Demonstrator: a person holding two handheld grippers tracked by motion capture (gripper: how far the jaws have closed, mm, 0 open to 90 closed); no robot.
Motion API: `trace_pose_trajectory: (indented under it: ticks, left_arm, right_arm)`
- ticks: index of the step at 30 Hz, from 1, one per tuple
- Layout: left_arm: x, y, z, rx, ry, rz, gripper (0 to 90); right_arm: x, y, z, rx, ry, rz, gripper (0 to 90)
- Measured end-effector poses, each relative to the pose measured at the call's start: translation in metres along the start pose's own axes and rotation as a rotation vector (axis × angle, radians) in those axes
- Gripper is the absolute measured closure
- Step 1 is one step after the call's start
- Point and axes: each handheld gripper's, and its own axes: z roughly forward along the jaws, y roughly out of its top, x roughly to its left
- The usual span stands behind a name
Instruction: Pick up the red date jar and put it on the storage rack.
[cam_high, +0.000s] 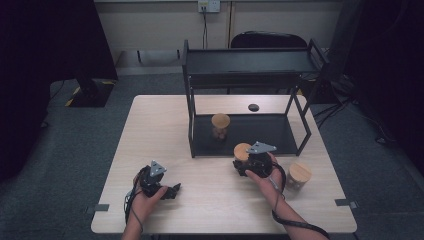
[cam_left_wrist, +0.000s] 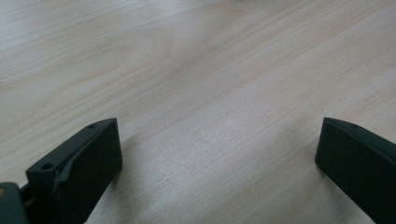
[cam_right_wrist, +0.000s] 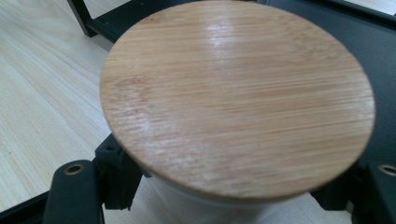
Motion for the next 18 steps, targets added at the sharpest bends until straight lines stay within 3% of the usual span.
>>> trace_pose_trajectory:
  ticks: [18]
  left_arm:
    - [0.000, 0.000, 0.000, 0.000, 0.000, 0.000, 0.2]
  right_arm:
    - [-0.001, 0.013, -0.006, 0.019, 0.036, 0.022, 25.5]
